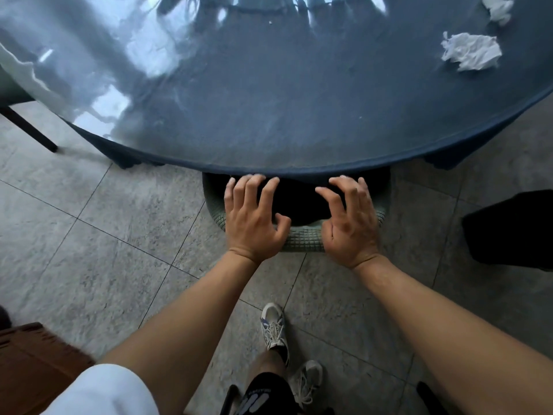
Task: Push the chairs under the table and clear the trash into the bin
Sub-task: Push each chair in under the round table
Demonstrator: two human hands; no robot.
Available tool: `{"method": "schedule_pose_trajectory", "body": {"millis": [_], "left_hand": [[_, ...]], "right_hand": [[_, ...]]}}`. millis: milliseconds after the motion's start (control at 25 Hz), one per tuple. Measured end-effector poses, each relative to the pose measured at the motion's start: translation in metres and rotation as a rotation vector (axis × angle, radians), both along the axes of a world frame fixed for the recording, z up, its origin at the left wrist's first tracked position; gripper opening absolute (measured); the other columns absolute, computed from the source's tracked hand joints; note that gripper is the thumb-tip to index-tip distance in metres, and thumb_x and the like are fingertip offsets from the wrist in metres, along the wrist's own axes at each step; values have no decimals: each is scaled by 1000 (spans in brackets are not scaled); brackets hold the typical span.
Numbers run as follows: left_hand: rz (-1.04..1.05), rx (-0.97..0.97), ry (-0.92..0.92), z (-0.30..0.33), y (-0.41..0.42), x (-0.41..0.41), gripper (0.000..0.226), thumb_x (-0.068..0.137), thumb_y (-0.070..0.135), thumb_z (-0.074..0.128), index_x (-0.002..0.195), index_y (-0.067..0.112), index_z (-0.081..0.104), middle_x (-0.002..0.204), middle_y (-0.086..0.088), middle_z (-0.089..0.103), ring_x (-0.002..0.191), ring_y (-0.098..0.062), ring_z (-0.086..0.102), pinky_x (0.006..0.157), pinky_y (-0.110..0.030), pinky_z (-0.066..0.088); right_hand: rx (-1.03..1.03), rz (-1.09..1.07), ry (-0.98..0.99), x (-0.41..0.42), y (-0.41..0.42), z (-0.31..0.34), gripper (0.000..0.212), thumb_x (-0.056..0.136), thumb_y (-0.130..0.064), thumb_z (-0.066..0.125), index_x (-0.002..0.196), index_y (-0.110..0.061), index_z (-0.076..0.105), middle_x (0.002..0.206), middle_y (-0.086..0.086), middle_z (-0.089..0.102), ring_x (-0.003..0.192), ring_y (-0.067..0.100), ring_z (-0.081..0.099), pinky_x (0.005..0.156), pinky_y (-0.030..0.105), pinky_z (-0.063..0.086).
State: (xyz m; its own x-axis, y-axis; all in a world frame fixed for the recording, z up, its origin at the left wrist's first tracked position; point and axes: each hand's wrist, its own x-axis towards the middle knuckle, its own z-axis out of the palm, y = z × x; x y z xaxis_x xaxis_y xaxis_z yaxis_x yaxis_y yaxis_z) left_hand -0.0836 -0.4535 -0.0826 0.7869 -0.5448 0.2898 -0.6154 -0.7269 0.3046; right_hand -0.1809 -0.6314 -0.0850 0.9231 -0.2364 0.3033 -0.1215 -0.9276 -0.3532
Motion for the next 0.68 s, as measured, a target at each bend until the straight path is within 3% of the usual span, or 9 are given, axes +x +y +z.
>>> {"method": "schedule_pose_trajectory", "body": {"millis": [120, 240, 680], "left_hand": [[-17, -9, -58, -2, -11, 27, 75, 74, 27, 58, 147, 13, 51, 153, -14, 45, 149, -38, 31, 120, -63, 18], [-8, 1, -52, -7, -20, 46, 74, 78, 27, 55, 150, 14, 46, 160, -12, 38, 153, -36, 22, 121, -63, 14], [41, -3, -2, -12, -37, 90, 70, 80, 31, 48, 147, 9, 49, 152, -15, 47, 148, -36, 33, 123, -59, 15]], "right_hand": [[-27, -24, -31, 27, -9, -3, 64, 76, -16, 53, 139, -8, 57, 149, 17, 49, 145, 38, 38, 121, 60, 23], [-31, -49, -25, 48, -18, -7, 67, 77, -24, 53, 143, -11, 54, 155, 16, 43, 148, 37, 33, 121, 60, 20], [-36, -96, -3, 91, -36, -14, 66, 79, -31, 49, 142, -12, 55, 151, 15, 48, 145, 37, 38, 123, 58, 19]]}}
